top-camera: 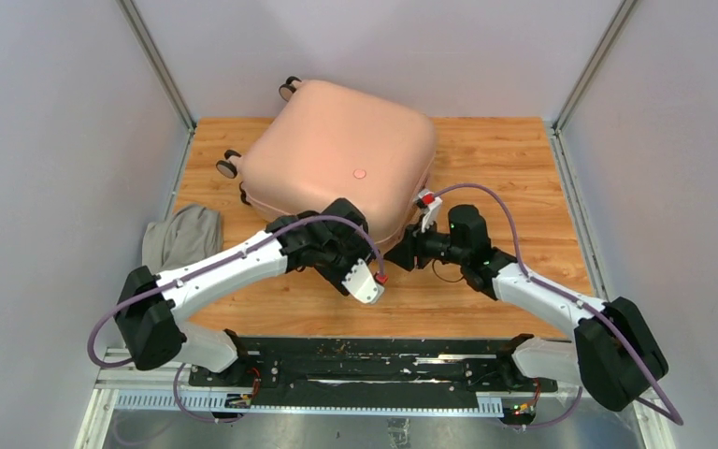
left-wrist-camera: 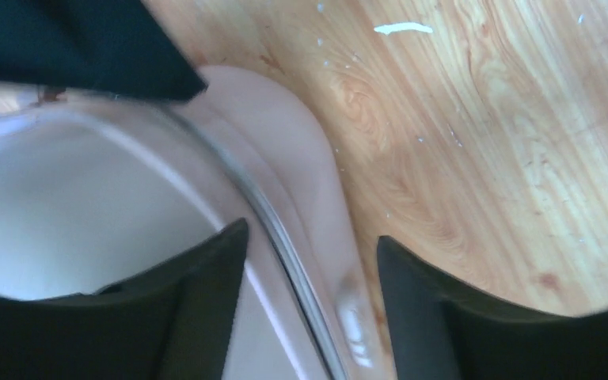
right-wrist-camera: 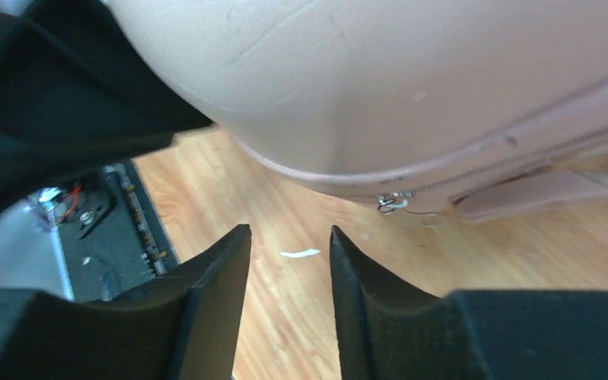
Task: Pack the luggage
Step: Zip the luggage at the center of the board.
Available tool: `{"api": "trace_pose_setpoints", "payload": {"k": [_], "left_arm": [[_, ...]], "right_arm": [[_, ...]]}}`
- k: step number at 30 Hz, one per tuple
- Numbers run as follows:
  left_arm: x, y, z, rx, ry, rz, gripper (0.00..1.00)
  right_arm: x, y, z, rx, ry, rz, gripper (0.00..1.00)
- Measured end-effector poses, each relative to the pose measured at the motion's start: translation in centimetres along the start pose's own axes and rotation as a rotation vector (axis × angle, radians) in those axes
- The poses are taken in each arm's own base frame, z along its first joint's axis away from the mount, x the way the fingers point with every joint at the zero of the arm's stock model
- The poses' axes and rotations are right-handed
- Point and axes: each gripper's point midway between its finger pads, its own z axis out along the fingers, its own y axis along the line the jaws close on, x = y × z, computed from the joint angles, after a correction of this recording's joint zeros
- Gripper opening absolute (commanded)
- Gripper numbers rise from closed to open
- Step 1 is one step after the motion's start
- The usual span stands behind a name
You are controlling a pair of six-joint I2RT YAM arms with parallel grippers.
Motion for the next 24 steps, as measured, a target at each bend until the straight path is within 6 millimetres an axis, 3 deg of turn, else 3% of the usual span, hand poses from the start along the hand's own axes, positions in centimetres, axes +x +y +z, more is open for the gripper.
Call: {"api": "trace_pose_setpoints", "payload": {"k": [4, 5, 9, 14, 18, 24], "left_arm": [[1.1, 2.6, -3.6, -0.039, -0.017, -0.116, 0.85], [2.2, 3.0, -4.8, -0.05, -0.009, -0.162, 0.93], [9.8, 3.6, -9.2, -0.129, 0.098, -0.354, 0.97], [17.8, 1.9, -13.3, -0.183, 0.232, -0.534, 1.0], [22.7, 2.2, -15.6, -0.224, 0.29, -0.63, 1.0], [28.4, 1.8, -16.0, -0.221, 0.338, -0.701, 1.0]], "right_arm": [[-0.3, -1.9, -1.1, 0.061, -0.03, 0.101, 0.57], [-0.4, -2.2, -1.2, 0.071, -0.033, 0.122, 0.59], [-0.4, -3.2, -1.6, 0.119, -0.04, 0.21, 0.65], [-0.5, -5.0, -2.3, 0.195, -0.051, 0.306, 0.66], [-1.4, -5.5, -2.7, 0.217, -0.059, 0.327, 0.66], [-2.3, -5.9, -3.6, 0.23, -0.078, 0.336, 0.66]]}}
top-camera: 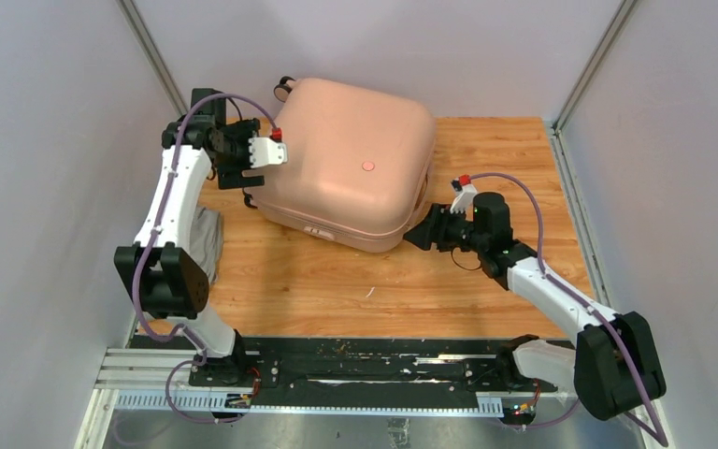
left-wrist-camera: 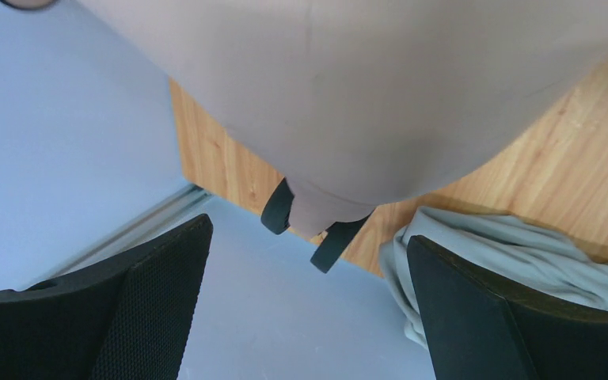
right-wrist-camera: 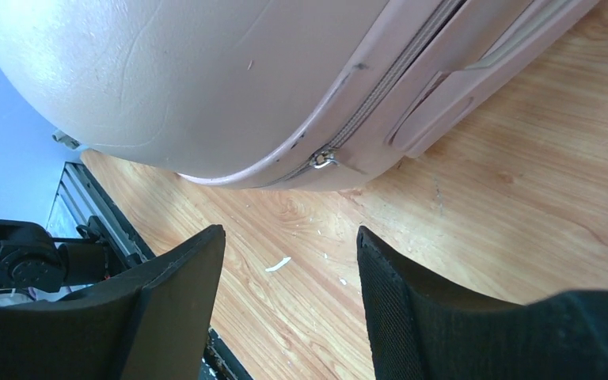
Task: Pack the luggage
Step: Zip the luggage at the center of the board.
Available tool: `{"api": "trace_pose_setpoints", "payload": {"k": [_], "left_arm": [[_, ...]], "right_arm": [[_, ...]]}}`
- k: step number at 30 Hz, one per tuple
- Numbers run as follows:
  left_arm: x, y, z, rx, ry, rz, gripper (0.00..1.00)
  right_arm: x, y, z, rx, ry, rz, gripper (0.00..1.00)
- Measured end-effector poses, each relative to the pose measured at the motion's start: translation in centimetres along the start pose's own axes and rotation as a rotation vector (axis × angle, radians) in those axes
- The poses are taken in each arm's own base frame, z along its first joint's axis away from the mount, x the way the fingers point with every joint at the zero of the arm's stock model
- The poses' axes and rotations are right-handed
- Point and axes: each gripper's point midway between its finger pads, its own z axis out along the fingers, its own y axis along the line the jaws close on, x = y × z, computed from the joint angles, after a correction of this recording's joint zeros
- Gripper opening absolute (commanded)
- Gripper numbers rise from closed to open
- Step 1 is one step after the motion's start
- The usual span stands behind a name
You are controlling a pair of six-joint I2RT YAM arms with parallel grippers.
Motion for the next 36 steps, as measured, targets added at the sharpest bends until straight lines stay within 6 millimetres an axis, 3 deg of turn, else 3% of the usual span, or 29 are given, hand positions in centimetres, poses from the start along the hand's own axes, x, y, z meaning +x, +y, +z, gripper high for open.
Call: {"api": "trace_pose_setpoints", "payload": {"k": [5, 8, 11, 17, 24, 26, 27, 36], "left_arm": [[3.5, 0.7, 2.0, 0.032, 0.035, -0.031, 1.0], [4.6, 0.4, 3.2, 0.063, 0.045, -0.026, 0.98], [5.0, 0.0, 4.6, 0.1, 0.045, -0.01, 0.83], [5.1, -0.7, 6.6, 0.142, 0.023, -0.008, 0.41], [4.5, -0.4, 5.8, 0.139, -0.002, 0.028, 0.25], [4.4, -0.4, 5.6, 0.134, -0.007, 0.022, 0.03], [4.4, -0.4, 5.5, 0.132, -0.008, 0.02, 0.0], [3.8, -0.5, 4.3, 0.129, -0.016, -0.025, 0.0]], "right_arm": [[-0.7, -0.2, -0.7, -0.022, -0.011, 0.012, 0.66], [-0.5, -0.1, -1.0, -0.046, 0.003, 0.019, 0.66], [-0.2, 0.0, -1.2, -0.062, 0.021, 0.02, 0.66], [0.4, 0.2, -1.3, -0.094, 0.049, -0.018, 0.66], [0.8, -1.6, 0.2, -0.084, 0.063, -0.066, 0.64], [0.7, -2.2, 0.7, -0.08, 0.06, -0.082, 0.64], [0.6, -2.5, 0.9, -0.079, 0.059, -0.091, 0.63], [-1.7, -3.8, 2.1, -0.144, 0.008, -0.163, 0.6]]}}
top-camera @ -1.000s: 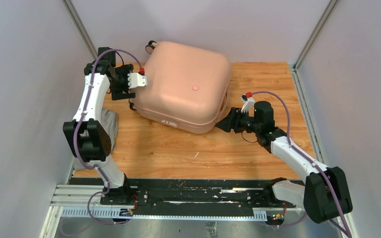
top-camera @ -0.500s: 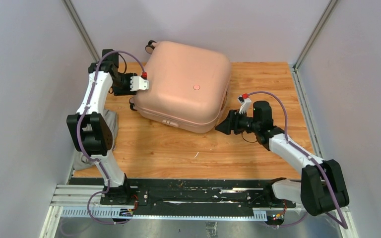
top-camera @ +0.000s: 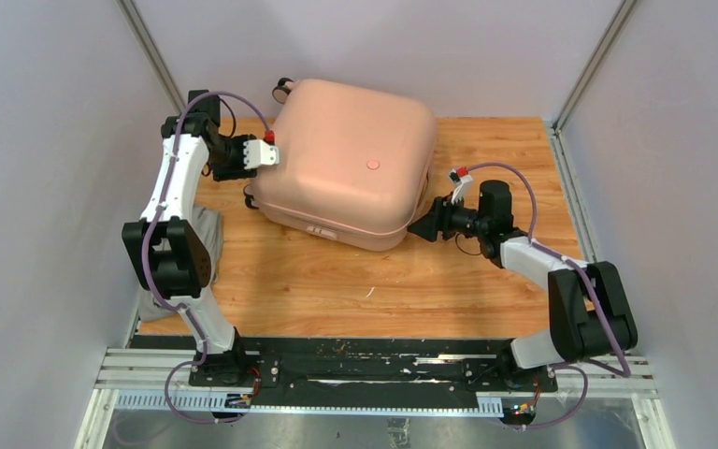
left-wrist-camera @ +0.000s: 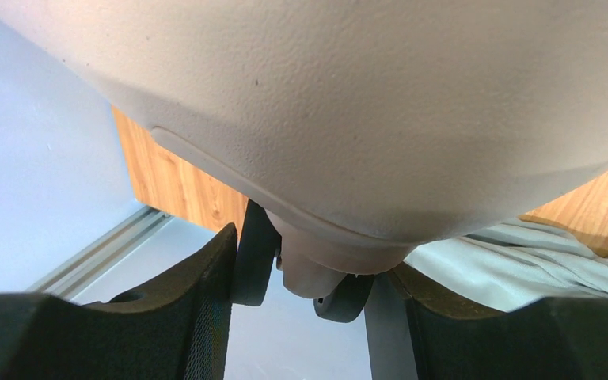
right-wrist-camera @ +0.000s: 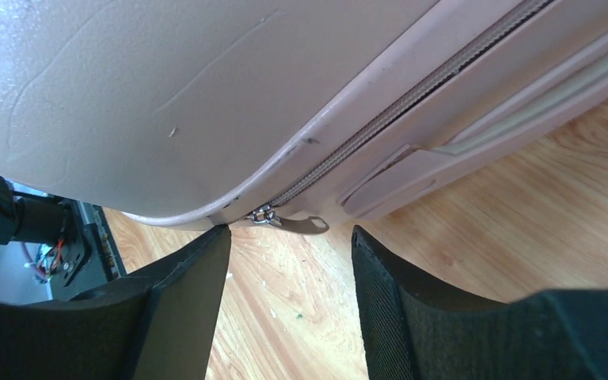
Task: Pack the luggage
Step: Zip the luggage at the center of the board.
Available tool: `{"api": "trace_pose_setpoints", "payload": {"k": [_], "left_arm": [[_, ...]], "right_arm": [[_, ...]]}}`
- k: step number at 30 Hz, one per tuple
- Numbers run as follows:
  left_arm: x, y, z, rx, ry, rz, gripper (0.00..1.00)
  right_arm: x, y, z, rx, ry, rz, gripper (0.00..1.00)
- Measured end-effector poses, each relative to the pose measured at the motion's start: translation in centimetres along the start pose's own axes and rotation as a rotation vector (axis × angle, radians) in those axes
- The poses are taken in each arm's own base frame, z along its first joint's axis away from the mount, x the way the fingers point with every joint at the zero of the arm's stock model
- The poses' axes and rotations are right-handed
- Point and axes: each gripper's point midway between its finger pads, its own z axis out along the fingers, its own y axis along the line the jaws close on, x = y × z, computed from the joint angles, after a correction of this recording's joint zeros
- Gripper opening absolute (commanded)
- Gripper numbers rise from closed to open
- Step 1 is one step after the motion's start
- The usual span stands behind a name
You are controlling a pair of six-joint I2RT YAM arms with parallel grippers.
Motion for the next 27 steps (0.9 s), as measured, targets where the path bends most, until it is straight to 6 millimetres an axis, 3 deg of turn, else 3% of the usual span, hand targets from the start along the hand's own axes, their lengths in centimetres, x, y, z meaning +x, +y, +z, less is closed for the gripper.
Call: {"api": "trace_pose_setpoints", "payload": {"k": [5, 11, 21, 27], "left_arm": [[-0.3, 0.8, -0.9, -0.026, -0.005, -0.015, 0.0], [-0.9, 1.6, -2.2, -0.05, -0.016, -0.046, 0.0], [-1.0, 1.3, -2.2, -0.044, -0.021, -0.081, 0.0], [-1.1, 1.1, -2.1, -0.037, -0.024, -0.092, 0.0]], "right_arm": [[0.3, 0.1, 1.0, -0.078, 0.0, 0.006, 0.56], [0.0, 0.4, 1.6, -0.139, -0.019, 0.003, 0.43], [-0.2, 0.5, 1.4, -0.161, -0.037, 0.016, 0.01], [-0.2, 0.2, 1.1, -0.122, -0.052, 0.01, 0.0]]}}
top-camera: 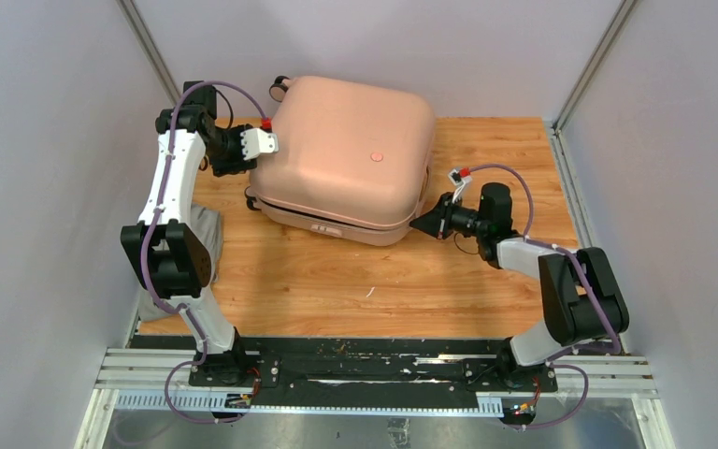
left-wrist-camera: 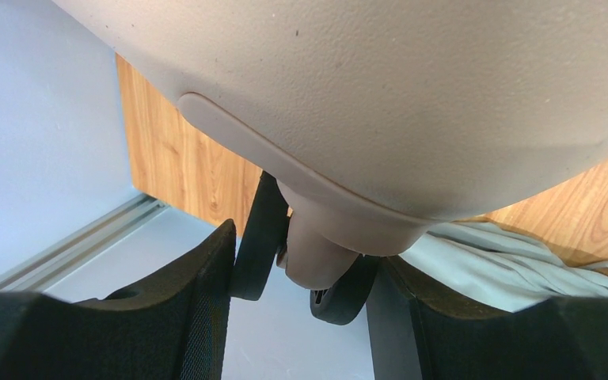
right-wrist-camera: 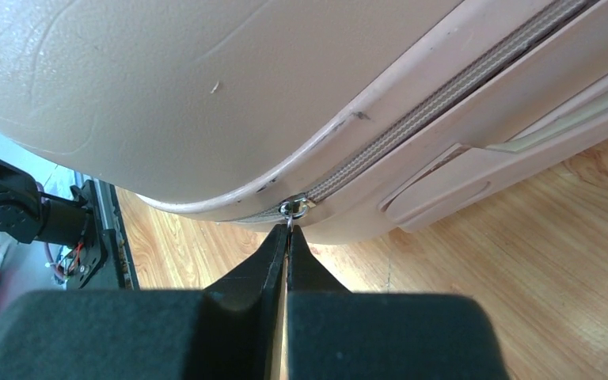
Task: Pack the luggage
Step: Zip the luggage at the center of the board.
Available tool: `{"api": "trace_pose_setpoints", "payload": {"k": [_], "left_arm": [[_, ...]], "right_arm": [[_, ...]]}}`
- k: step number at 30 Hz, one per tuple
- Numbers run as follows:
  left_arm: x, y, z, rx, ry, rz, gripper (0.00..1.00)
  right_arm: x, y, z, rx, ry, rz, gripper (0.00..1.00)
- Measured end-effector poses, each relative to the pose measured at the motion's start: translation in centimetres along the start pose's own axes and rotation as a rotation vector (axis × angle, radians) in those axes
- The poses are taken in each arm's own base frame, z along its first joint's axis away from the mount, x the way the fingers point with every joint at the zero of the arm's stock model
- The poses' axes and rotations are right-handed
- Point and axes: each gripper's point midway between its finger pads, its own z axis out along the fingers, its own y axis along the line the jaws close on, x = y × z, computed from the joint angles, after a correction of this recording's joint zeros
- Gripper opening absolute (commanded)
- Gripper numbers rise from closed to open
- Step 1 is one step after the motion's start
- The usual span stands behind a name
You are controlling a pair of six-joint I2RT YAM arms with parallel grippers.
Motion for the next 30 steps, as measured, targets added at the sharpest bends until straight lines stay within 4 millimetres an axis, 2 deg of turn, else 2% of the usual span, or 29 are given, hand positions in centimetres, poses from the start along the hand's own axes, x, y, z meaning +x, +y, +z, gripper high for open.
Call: {"api": "trace_pose_setpoints", "payload": {"k": [12, 22, 23, 25, 28, 30], "left_arm": [[0.1, -0.3, 0.0, 0.002, 0.008, -0.048, 0.0], [0.0, -1.6, 0.1, -0.007, 0.062, -0.088, 0.0], [-0.1, -1.8, 0.0, -0.01, 0.065, -0.089, 0.0], [-0.3, -1.9, -0.3, -0.017, 0.069, -0.089, 0.0], [-0.8, -2.0, -0.7, -0.031, 0.066, -0.104, 0.0], [-1.3, -2.5, -0.7, -0.021, 0.058, -0.129, 0.0]], "right_arm": [[0.6, 1.0, 0.1, 0.139, 0.015, -0.085, 0.0], [3.8, 4.3, 0.3, 0.213, 0.068, -0.114, 0.0], [4.0, 4.2, 0.3, 0.225, 0.074, -0.109, 0.03], [4.2, 4.1, 0.3, 0.248, 0.077, -0.093, 0.22], [4.8, 5.1, 0.0, 0.223, 0.101, -0.031, 0.42], [4.7, 6.1, -0.6, 0.183, 0.106, 0.022, 0.48]]}}
